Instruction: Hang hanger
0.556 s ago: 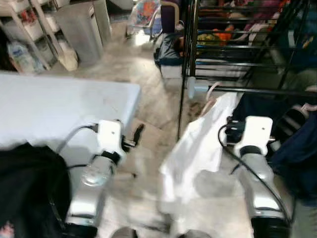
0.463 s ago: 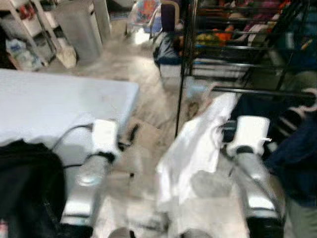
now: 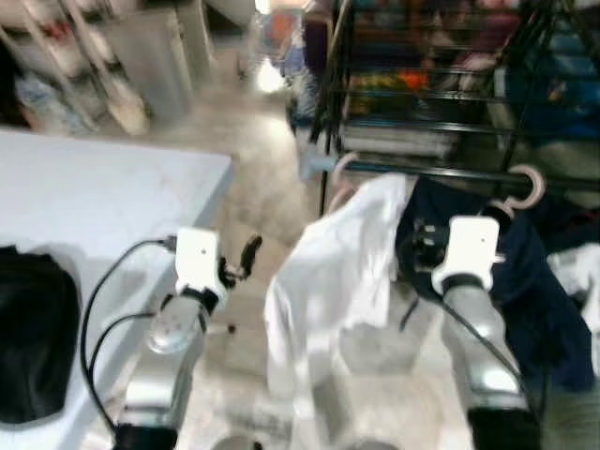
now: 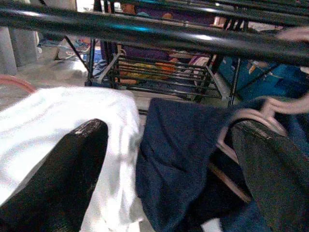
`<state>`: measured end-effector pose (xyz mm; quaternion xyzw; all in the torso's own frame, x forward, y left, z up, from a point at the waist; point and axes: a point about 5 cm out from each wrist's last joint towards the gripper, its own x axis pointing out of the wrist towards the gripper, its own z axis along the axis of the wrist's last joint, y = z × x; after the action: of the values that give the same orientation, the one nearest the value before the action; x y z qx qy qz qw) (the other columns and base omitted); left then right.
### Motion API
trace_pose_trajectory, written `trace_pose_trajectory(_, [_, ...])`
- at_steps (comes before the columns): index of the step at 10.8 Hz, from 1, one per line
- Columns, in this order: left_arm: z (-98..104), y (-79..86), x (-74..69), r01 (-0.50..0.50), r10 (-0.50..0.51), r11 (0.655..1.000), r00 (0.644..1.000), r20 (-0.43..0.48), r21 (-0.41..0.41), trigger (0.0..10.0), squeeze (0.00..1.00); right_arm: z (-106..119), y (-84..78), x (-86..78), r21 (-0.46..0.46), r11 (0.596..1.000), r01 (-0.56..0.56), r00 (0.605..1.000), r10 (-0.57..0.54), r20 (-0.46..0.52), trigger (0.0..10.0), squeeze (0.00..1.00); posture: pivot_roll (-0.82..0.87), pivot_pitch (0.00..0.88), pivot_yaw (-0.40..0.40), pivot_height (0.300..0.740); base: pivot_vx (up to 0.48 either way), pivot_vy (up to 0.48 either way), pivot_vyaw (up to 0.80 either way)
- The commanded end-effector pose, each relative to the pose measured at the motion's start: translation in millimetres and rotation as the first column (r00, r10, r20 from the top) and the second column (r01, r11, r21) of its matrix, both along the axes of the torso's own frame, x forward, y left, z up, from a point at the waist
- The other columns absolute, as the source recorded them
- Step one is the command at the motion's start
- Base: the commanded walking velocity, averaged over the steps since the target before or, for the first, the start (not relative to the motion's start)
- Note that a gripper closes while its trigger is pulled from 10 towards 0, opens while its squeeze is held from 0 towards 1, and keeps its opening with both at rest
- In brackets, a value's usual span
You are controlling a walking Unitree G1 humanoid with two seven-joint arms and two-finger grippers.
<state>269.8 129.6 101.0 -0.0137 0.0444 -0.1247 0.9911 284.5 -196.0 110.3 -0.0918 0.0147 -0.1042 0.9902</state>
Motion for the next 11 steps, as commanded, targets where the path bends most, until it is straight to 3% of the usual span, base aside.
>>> trace_pose_trajectory(1, [1,1.4,1.0,-0.005,0.005,1.000,1.000,0.007,0.012,10.0,0.00,1,1.0,1.4,-0.001,1.000,-0.001,1.000,0.001,0.001,10.0,0.00,-0.06,0.003,0.063,0.740,0.000,0.000,0.00])
trace_pose_trajectory(3, [2,4.1,0.7,-0.026,0.026,1.000,1.000,0.008,-0.004,10.0,0.00,0,-0.1,4.6,-0.026,1.000,0.010,1.000,-0.011,-0.014,10.0,0.00,-0.05,0.001,0.063,0.740,0.000,0.000,0.00])
trace_pose_trajectory(7, [-5,18.1,-8.0,-0.065,0.065,0.997,0.998,-0.009,0.032,10.0,0.00,-15,0.7,-8.9,-0.043,0.999,-0.031,0.996,0.027,-0.081,10.0,0.00,-0.05,0.011,0.064,0.740,0.000,0.000,0.00])
trace_pose_trajectory(11, [-4,14.0,-6.0,-0.057,0.058,0.998,0.998,-0.008,0.021,10.0,0.00,-11,-6.7,-8.2,-0.145,0.989,-0.008,0.999,0.001,-0.046,10.0,0.00,-0.06,0.007,0.070,0.740,0.000,0.000,0.00])
